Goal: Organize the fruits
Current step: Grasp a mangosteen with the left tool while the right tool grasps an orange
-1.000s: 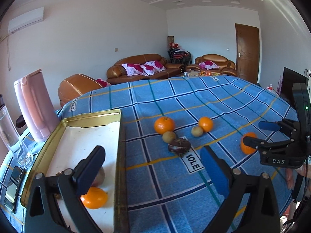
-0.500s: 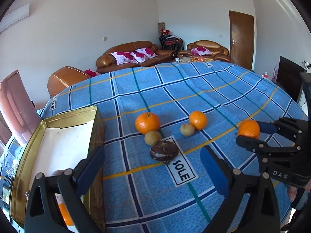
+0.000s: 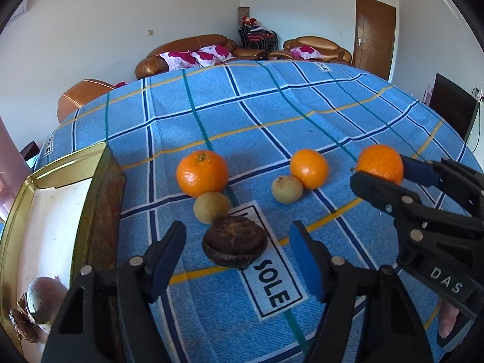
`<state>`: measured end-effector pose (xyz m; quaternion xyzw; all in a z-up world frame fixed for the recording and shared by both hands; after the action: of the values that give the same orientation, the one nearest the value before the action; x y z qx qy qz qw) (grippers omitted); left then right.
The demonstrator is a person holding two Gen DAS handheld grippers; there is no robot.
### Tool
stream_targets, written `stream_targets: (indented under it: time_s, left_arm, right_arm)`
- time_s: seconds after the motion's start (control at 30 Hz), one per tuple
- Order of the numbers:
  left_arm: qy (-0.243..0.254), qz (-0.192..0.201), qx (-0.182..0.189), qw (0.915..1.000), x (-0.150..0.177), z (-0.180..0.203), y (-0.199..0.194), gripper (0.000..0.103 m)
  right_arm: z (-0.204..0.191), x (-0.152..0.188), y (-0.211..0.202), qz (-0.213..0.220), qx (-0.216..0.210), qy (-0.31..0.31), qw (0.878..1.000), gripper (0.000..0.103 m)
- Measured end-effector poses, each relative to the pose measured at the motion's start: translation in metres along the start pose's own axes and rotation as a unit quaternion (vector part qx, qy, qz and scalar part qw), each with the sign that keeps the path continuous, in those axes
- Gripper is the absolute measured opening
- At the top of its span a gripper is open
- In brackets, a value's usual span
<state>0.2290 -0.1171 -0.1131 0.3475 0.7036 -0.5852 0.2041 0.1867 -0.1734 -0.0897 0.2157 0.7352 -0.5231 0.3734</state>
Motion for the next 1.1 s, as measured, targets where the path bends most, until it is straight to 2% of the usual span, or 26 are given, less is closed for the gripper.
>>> stream_targets:
  time_s: [0.03, 0.07, 0.1, 0.23, 0.47, 1.1]
  left_arm:
    - [0.000, -0.005, 0.004, 1.0000, 0.000, 0.001, 0.003, 0.065]
    - [0.000, -0.015, 0.011, 0.9998, 0.001, 0.001, 0.006, 0.052]
    - [0.000, -0.023, 0.017, 0.9996, 0.002, 0.002, 0.009, 0.047]
    - [-0.015, -0.028, 0.036, 0.9989, 0.003, -0.001, 0.011, 0.047]
    - [-0.004, -0.007, 0.032, 0.9995, 0.001, 0.002, 0.003, 0.047]
    - [-0.015, 0.081, 0.037, 0.9959, -0.008, -0.005, -0.032, 0.047]
  right_arm:
    - [-0.001, -0.001, -0.001, 0.003, 0.000, -0.001, 1.000, 0.047]
    - [-0.002, -0.001, 0.000, 0.003, 0.002, -0.003, 1.000, 0.047]
    - [-0.002, -0.001, 0.001, 0.001, 0.003, -0.004, 1.000, 0.047]
    - [-0.003, 0.000, 0.002, -0.003, 0.003, -0.007, 1.000, 0.047]
    - [-0.008, 0.000, 0.002, -0.003, 0.000, -0.019, 1.000, 0.048]
    - [-0.019, -0.004, -0.013, 0.040, -0.026, -0.035, 0.998, 0.048]
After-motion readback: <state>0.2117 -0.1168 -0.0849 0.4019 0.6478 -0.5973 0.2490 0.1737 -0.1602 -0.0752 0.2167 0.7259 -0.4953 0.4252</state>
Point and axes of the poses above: each gripper's, at about its wrist camera, not at the fingertips, and y roughly the way its jaws point, z to its right, x to its underside, the point moved 7 cm from there along y, roughly the way its jaws point, and after that the axes turned 15 degrees about -x, right-handed, at the moved point
